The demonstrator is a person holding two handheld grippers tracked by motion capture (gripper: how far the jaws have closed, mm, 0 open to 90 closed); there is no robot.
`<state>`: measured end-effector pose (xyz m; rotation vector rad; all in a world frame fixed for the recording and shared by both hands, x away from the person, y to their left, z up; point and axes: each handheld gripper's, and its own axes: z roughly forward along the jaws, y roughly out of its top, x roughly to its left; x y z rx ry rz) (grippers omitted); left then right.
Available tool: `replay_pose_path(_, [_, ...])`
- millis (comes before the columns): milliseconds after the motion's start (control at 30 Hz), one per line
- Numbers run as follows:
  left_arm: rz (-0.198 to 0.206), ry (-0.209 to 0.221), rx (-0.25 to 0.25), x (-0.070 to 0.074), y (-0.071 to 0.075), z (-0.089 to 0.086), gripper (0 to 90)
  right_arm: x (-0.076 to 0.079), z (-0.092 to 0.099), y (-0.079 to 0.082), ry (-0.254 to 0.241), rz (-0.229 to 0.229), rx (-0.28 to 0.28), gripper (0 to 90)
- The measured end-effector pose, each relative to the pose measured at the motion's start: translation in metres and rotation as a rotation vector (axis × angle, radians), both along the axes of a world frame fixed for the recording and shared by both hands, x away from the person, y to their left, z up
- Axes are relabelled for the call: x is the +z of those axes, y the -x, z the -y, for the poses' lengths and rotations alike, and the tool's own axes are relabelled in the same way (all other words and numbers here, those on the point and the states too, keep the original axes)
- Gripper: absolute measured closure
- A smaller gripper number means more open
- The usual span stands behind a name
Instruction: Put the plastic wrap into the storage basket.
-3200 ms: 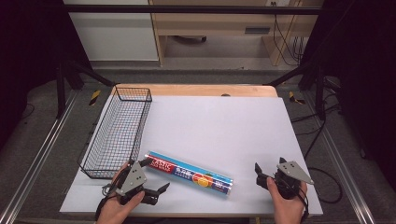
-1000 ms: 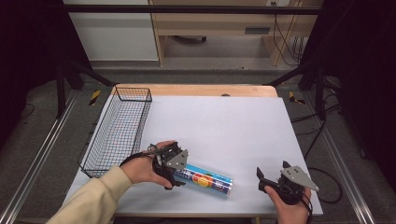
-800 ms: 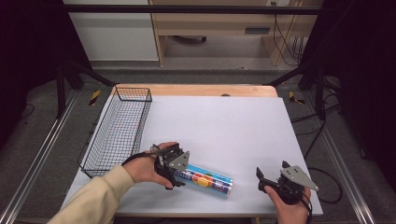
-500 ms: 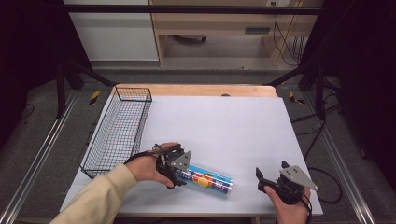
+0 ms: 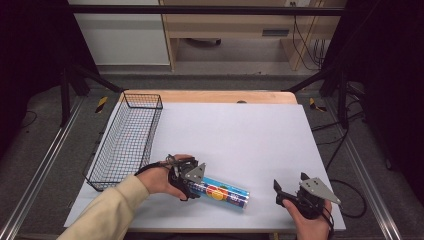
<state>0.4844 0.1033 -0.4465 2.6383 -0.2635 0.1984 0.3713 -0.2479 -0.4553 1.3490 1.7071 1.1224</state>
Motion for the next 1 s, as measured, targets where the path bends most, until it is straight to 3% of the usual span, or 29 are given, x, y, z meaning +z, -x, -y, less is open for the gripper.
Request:
replay_pose_path(400, [0.005,0.005,-0.02,0.0011,-0.0003,-0.0049,25.0,-0.0003,-0.0001,-0.0001,-0.001,0.0,0.0,8.4])
replay_pose_path(1000, [-0.008,0.008,-0.023,-0.0013,-0.0041,-0.0038,25.6,-0.0009,0.0004,-0.0003,-0.013,0.001,0.0,9.0])
